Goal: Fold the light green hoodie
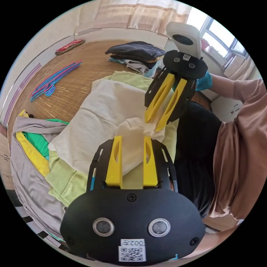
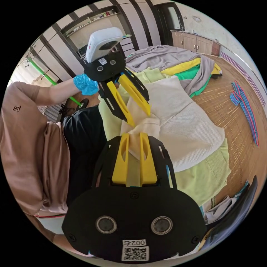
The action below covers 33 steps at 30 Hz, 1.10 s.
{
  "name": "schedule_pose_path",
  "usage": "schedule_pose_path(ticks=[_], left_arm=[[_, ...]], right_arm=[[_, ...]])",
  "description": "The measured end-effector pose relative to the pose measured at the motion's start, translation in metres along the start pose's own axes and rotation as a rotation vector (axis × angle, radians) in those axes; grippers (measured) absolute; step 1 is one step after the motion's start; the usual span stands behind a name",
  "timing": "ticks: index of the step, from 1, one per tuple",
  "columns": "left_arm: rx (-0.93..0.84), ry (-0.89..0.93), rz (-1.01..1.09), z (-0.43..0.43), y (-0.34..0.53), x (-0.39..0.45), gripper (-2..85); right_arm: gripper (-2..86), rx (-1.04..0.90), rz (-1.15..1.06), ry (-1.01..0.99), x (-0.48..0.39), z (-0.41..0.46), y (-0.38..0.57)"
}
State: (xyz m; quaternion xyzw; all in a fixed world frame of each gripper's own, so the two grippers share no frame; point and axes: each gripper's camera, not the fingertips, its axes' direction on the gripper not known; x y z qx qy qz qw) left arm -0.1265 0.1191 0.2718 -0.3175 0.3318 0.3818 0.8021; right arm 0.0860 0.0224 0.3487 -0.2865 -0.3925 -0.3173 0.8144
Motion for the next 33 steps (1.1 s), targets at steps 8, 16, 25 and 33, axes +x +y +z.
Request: schedule_pose_path(ticks=[8,16,25,33], left_arm=[[-0.04,0.045,-0.031,0.006,0.011,0.011,2.9],[0.18,-0.26,-0.32,-0.043,0.061,0.001,4.3],[0.178,-0.4,-0.795,-0.024,0.113,-0.05,10.7],[0.184,-0.3,-0.832,-0.012,0.123,-0.051,7.2]], right_arm=[[7.1,0.018,0.023,-0.018,0.005,-0.01,0.01],[10.4,0.268,0.392,0.351,0.048,-0.064,0.061],[15.7,0.299,0.819,0.414,0.124,-0.028,0.081],[7.8,0.286,0.849,0.427,0.126,-0.01,0.058]])
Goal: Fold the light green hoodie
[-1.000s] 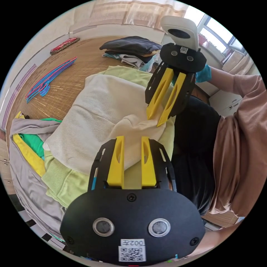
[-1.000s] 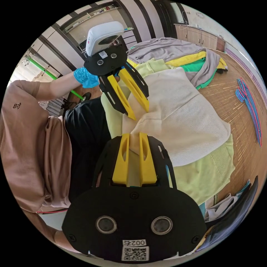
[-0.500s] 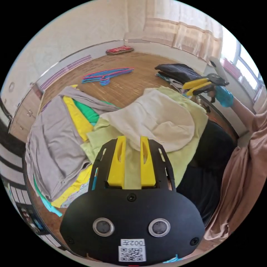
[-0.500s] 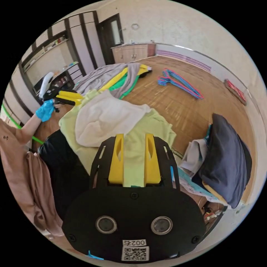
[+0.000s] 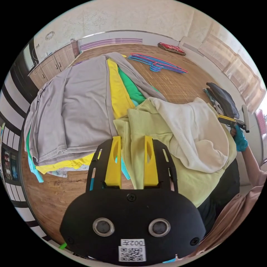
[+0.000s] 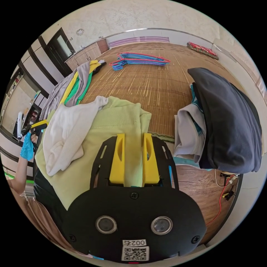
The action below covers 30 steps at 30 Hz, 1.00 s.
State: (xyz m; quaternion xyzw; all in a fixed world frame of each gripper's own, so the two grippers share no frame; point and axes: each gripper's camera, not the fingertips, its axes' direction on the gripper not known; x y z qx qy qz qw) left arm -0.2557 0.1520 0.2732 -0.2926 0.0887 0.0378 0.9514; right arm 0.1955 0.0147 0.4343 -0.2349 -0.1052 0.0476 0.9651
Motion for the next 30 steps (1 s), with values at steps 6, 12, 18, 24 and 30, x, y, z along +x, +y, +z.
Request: schedule_pose_path(ticks=[6,12,18,24,30], left_arm=[[0.057,0.015,-0.036,-0.007,0.015,0.0,4.2],[0.154,-0.028,-0.015,-0.024,0.033,0.011,3.6],[0.213,-0.071,-0.032,-0.037,0.044,0.017,3.1],[0.194,-0.129,-0.063,-0.031,0.056,0.016,2.5],[0.096,-0.078,-0.106,-0.011,0.065,-0.001,0.6]], right_arm=[[3.6,0.034,-0.026,0.053,-0.018,0.005,-0.003],[2.1,0.126,-0.179,0.246,-0.059,0.009,-0.022],[1.2,0.101,-0.29,0.246,-0.08,0.031,-0.079],[2.4,0.025,-0.455,0.246,-0.114,0.063,-0.129],[6.4,-0.081,-0.505,0.216,-0.127,0.081,-0.133]])
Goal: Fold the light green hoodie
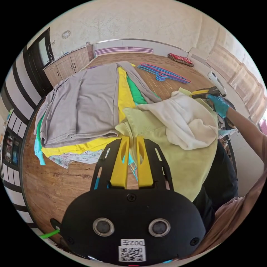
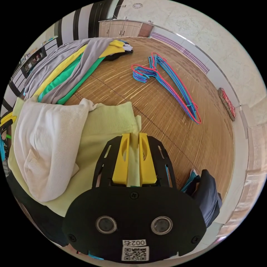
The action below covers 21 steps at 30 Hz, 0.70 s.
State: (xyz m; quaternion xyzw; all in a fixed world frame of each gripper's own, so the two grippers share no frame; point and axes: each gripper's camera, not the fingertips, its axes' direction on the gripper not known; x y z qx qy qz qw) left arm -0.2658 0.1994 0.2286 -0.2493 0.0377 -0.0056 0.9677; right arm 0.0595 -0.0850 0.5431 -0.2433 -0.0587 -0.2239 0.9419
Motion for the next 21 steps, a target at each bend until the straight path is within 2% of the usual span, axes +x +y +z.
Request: schedule_pose_path(ticks=[7,10,15,21], left_arm=[[-0.027,0.035,0.003,0.003,0.003,-0.017,1.3],[-0.022,0.043,-0.014,0.001,0.008,-0.026,2.9],[-0.035,0.071,-0.056,0.006,0.018,-0.044,5.5],[-0.066,0.122,-0.052,0.016,0.02,-0.054,2.4]], right_arm=[[8.4,0.166,0.024,0.041,-0.015,-0.063,0.047],[8.9,0.254,-0.037,-0.02,-0.042,-0.1,0.077],[10.2,0.392,-0.255,-0.277,-0.132,-0.152,0.126],[12.6,0.405,-0.518,-0.557,-0.253,-0.164,0.157]])
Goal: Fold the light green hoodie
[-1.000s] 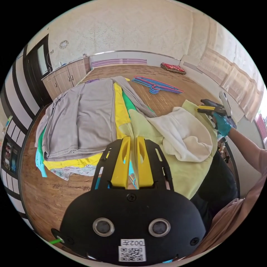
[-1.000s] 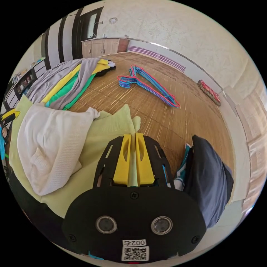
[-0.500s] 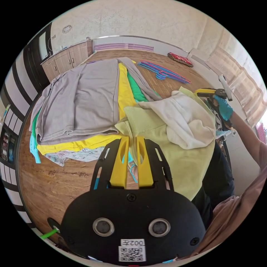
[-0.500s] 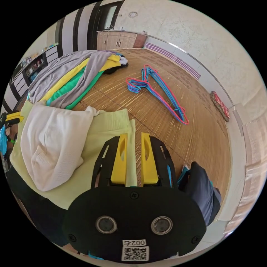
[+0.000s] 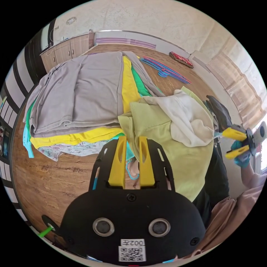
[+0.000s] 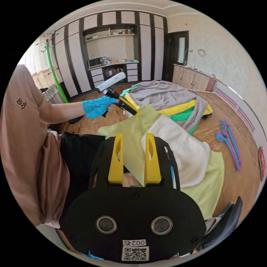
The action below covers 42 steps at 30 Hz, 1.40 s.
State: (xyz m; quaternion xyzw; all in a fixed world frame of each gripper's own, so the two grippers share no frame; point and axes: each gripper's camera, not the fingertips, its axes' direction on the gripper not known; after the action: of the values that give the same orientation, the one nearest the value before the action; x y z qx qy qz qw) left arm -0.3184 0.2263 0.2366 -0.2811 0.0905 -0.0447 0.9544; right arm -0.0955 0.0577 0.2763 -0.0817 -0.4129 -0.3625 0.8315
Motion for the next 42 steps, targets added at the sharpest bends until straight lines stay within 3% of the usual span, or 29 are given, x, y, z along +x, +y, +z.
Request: schedule_pose_path(ticks=[10,16,29,36,42], left_arm=[[-0.01,-0.016,0.023,-0.001,0.01,-0.011,-0.7],[-0.011,-0.023,0.039,-0.006,0.023,-0.016,-0.9],[0.138,0.181,0.067,-0.081,0.085,-0.002,-1.5],[0.199,0.312,0.03,-0.117,0.156,0.023,-1.6],[0.083,0.233,0.079,-0.117,0.213,0.036,-1.6]], right_arm=[[13.5,-0.131,-0.111,0.0,-0.093,0.064,-0.014],[6.6,-0.154,-0.009,0.031,-0.108,0.066,-0.011],[0.9,0.022,0.005,0.001,-0.139,-0.065,0.029],[0.0,-0.073,-0.112,0.143,-0.189,-0.134,0.039],[0.8,-0.212,-0.118,0.034,-0.248,-0.107,0.049]])
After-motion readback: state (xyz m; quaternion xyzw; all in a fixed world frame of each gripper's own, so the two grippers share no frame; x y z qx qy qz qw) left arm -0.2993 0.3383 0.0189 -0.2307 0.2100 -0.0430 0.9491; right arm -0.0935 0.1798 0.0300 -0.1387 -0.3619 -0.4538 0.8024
